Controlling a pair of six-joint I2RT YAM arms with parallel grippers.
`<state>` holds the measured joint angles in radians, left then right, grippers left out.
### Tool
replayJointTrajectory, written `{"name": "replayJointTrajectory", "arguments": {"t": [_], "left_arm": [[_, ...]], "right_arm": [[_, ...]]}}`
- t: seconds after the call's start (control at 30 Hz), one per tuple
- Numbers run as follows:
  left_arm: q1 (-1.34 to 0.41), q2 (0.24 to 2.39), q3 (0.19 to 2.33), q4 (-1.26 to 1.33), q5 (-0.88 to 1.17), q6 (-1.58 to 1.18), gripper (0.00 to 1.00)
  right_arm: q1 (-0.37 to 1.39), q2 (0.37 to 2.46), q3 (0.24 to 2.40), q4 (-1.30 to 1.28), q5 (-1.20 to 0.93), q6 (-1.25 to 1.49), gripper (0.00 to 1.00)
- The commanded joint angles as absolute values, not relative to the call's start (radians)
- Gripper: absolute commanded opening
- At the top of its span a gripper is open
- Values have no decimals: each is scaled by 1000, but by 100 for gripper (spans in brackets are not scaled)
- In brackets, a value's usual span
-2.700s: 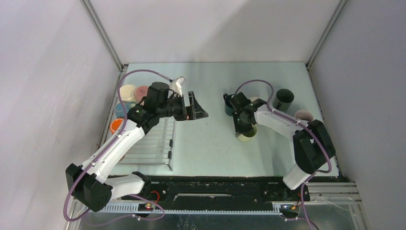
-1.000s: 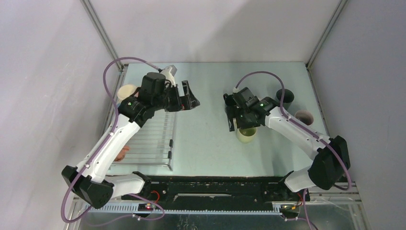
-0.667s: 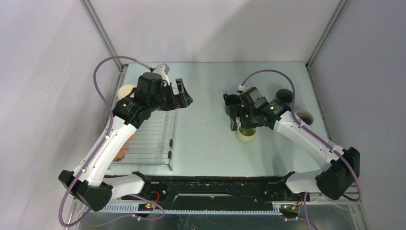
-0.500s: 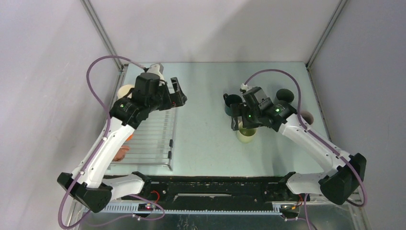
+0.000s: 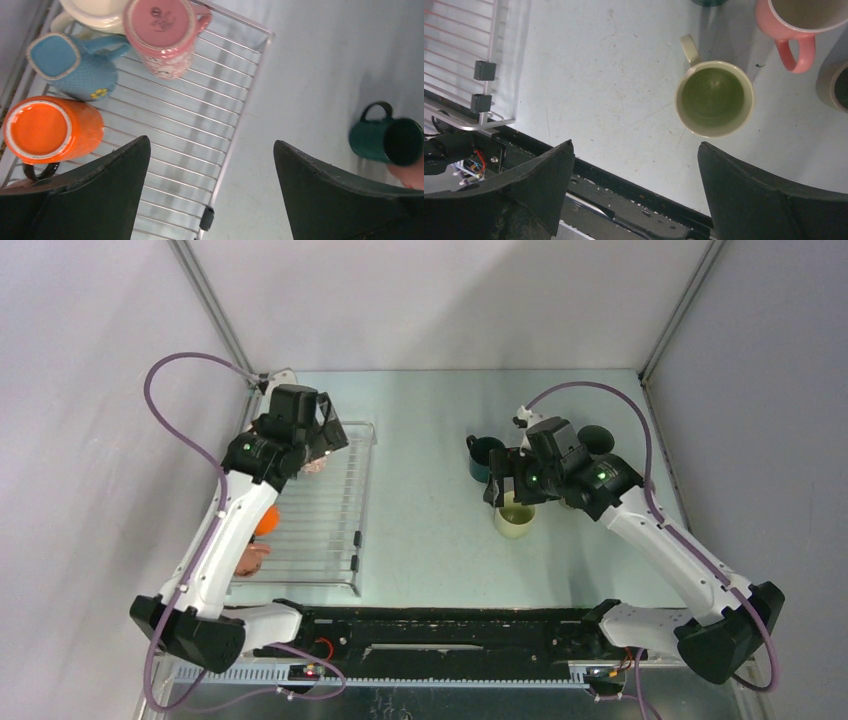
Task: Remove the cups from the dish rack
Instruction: Unload the cup from the dish rack.
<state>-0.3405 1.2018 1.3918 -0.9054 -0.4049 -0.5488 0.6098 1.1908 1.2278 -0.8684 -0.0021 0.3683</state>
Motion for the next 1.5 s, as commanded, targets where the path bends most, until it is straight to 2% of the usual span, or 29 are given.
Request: {"name": "replayJointTrajectory", "arguments": {"t": [0.0,0.2,0.73,1.47], "left_arm": [[-276,1251,1468,-898,-495,-558,100],[-216,1370,1523,-875,-539,-522,100],[-43,1694,1697,-853,-342,-426,100],[-8,1870,1752,-896,-305,-394,100]], "right_arm": [[591,1162,1252,-808,-60,367,100],[586,1180,1250,-799,-83,358,100],[562,1180,1231,-773,-126,344,100],[555,1198,1232,-774,-126,335,100]]}}
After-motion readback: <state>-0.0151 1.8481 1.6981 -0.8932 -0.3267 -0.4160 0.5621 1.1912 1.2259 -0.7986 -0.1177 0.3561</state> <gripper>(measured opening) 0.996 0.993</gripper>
